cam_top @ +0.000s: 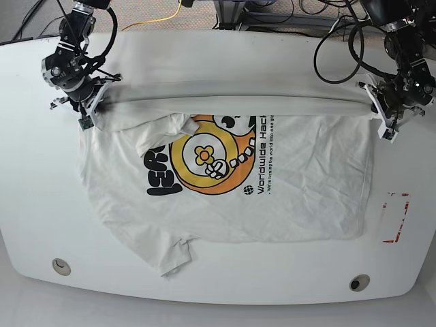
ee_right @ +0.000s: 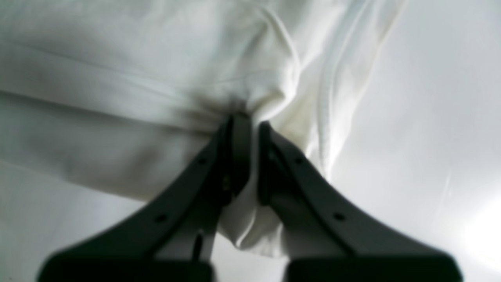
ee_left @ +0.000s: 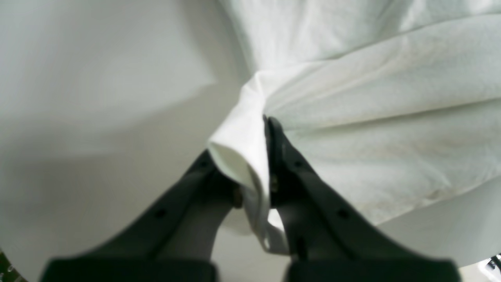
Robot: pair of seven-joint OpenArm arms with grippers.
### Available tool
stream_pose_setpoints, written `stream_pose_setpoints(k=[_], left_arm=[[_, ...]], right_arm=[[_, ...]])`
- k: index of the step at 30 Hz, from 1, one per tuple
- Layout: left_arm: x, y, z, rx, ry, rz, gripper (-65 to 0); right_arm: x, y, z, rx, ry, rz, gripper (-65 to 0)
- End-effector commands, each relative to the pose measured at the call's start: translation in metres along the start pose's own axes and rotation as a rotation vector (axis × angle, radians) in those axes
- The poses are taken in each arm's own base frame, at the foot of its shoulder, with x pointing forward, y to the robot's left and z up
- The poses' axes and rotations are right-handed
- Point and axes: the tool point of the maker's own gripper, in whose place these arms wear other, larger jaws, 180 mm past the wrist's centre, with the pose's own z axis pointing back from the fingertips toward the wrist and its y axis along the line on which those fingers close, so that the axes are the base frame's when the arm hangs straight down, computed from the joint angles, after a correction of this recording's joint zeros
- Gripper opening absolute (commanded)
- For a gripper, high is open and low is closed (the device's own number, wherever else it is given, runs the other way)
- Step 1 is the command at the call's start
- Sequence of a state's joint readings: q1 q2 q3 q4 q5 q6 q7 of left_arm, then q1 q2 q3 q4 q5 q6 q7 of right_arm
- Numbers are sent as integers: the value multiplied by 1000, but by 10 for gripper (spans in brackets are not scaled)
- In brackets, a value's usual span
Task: Layout the t-shirt on the table in an organized manner, then fold the t-shirt properly
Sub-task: 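Lay the flipped shirt down and open both grippers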
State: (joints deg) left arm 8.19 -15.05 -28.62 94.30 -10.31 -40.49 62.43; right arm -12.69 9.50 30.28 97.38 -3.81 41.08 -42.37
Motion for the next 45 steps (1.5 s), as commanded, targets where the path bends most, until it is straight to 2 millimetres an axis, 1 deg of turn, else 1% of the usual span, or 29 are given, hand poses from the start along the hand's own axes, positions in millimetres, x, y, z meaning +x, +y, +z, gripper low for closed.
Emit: stream_pose_setpoints(k=[1,4,8,9,10,11,12,13,14,15,16,18,20,22,23,25,27,30,33,35,37,39,45], left_arm=[[-4,17,7,57,21,-19,-650],[-6,16,7,56,26,-19,-650],[-7,17,7,59,30,-21,-642],[-10,16,7,58,37,-24,-614],[-11,16,7,58,40,-24,-600],[-13,16,7,56,44,-24,-556],[-12,16,8,58,42,-26,-504],[-12,16,8,58,41,-27,-469],[-11,16,8,60,40,-28,-422],[-11,17,9,62,39,-30,-393],[-10,20,10,68,39,-34,-349],[-10,22,12,72,39,-38,-286],[-8,23,12,74,35,-37,-253],[-9,23,12,73,37,-38,-242],[-8,23,12,74,37,-38,-235],[-7,24,12,76,38,-37,-232],[-6,25,13,79,42,-37,-226],[10,39,22,117,18,-47,-224],[19,44,30,143,13,-58,-222],[25,46,36,163,11,-67,-222],[37,50,45,189,-9,-76,-222],[43,52,50,205,-15,-84,-222],[53,61,63,246,-1,-76,-222]], right_arm=[[2,-12,7,-56,-2,-5,-644],[-2,-17,9,-69,4,-19,-644],[-10,-14,10,-66,18,-28,-642],[-11,-13,10,-66,20,-28,-639],[-11,-13,10,-66,20,-28,-633],[-11,-15,11,-71,20,-27,-609],[-11,-15,12,-72,21,-25,-563],[-12,-15,12,-72,27,-25,-531],[-14,-14,14,-71,33,-24,-479],[-15,-14,15,-71,38,-23,-444],[-17,-14,17,-75,46,-18,-380],[-13,-16,21,-87,45,-7,-285],[-13,-15,26,-92,54,6,-197],[-11,-15,30,-101,52,18,-135],[-7,-16,34,-111,40,28,-97],[0,-13,39,-117,19,30,-70],[5,-11,44,-127,0,29,-60],[21,-10,56,-154,-46,47,-59],[27,-11,60,-166,-62,53,-59],[26,-11,60,-166,-55,53,-59],[24,-13,60,-169,-41,54,-59],[23,-13,60,-170,-33,53,-59],[20,-13,60,-168,-21,50,-59]])
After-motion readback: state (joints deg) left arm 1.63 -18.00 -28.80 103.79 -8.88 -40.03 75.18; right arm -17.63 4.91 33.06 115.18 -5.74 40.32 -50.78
